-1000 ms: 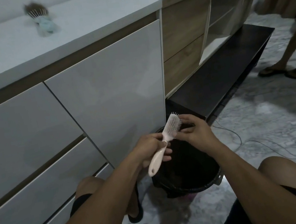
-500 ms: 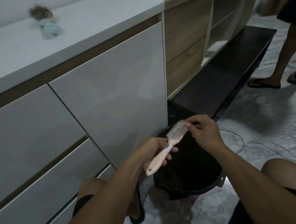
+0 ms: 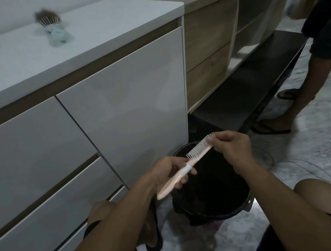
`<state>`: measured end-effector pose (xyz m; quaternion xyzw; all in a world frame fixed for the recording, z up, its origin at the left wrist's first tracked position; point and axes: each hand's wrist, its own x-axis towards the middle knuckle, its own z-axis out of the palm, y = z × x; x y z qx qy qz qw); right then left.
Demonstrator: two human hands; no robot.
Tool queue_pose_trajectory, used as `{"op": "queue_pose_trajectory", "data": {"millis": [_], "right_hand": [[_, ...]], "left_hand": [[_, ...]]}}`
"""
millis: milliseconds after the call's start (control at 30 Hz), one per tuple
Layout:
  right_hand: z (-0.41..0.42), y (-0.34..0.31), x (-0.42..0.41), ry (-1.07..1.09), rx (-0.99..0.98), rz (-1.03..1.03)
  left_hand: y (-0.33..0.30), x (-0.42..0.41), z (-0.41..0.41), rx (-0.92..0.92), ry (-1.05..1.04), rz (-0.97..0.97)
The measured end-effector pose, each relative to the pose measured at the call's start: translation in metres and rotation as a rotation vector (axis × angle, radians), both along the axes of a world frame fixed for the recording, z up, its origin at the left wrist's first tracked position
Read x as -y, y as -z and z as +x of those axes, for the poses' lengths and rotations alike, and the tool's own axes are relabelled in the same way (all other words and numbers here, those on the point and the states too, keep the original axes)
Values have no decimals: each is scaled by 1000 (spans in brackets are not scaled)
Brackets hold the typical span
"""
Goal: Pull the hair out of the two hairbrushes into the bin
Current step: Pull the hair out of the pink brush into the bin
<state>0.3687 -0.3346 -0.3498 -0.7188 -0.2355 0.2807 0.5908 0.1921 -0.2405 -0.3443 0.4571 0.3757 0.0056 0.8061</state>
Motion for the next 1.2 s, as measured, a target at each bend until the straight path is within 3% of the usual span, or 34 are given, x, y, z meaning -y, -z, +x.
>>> {"op": "queue_pose_trajectory", "data": {"millis": [100, 233, 367, 467, 533, 733, 833, 1033, 1200], "right_hand": [[0, 2, -1, 114, 42, 0], [-3, 4, -1, 207, 298, -92], [-5, 12, -1, 22, 438, -184], [-11, 19, 2, -265, 403, -190], [-12, 21, 2, -308, 432, -217], [-9, 17, -5, -82, 387, -74], [-4, 17, -7, 17, 397, -82], [-9, 20, -1, -116, 345, -190], [0, 11, -5, 109, 311, -217]], "left_hand": [[-1, 3, 0, -6, 13, 24], [2, 6, 2, -11, 41, 142], [9, 8, 7, -54, 27, 299], [9, 9, 9, -62, 9, 326], [6, 10, 8, -50, 1, 336], [8, 8, 9, -37, -3, 353], [7, 8, 8, -46, 7, 384], [14, 10, 10, -121, 69, 543], [22, 19, 12, -117, 43, 591]]}}
